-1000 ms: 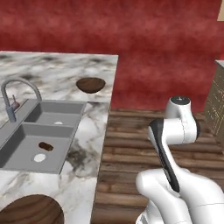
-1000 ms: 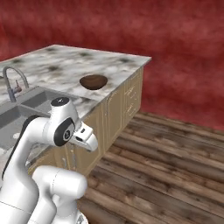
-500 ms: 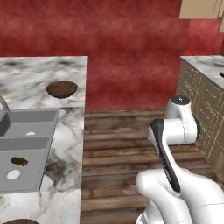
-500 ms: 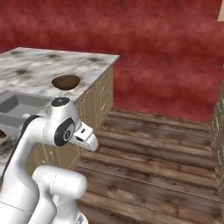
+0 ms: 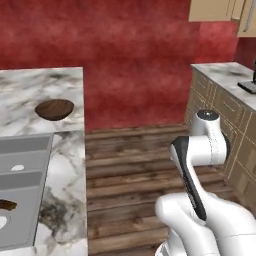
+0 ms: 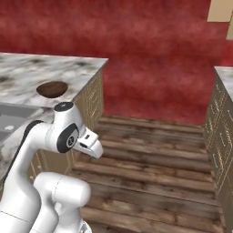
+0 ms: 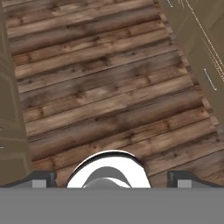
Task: Pick the tomatos from the cabinet and place them in one bowl. Pick the sweet potato from the sink and place it in the other bowl.
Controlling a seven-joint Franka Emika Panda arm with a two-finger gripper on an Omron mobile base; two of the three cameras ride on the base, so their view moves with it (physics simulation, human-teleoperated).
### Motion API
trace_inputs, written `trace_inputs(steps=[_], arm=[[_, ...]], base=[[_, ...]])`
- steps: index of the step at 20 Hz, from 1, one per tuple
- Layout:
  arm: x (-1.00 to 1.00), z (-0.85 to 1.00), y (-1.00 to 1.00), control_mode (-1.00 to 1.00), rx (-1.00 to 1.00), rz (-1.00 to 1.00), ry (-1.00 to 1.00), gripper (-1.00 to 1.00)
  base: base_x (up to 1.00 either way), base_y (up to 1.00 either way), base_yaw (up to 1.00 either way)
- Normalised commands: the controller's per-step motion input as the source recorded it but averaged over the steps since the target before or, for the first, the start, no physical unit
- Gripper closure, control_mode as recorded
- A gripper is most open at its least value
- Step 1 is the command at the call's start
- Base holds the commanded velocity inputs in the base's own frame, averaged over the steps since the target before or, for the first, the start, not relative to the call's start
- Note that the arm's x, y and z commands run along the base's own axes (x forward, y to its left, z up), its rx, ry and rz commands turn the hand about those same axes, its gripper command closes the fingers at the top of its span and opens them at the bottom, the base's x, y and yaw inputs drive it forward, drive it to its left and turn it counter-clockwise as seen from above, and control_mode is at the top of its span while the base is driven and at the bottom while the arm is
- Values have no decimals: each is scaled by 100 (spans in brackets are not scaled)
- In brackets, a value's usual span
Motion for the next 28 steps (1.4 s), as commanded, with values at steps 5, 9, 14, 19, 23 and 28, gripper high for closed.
trace_inputs(steps=[5,9,14,19,23,28], arm=[[0,0,0,100,0,0,0,-100],[0,0,0,100,0,0,0,-100],[0,0,0,100,0,0,0,-100],[0,0,0,100,0,0,0,-100],[0,0,0,100,0,0,0,-100],[0,0,0,100,0,0,0,-100]], base=[[66,5,0],[78,0,-4],[84,0,-12],[81,0,-13],[89,6,-12],[95,6,-10]])
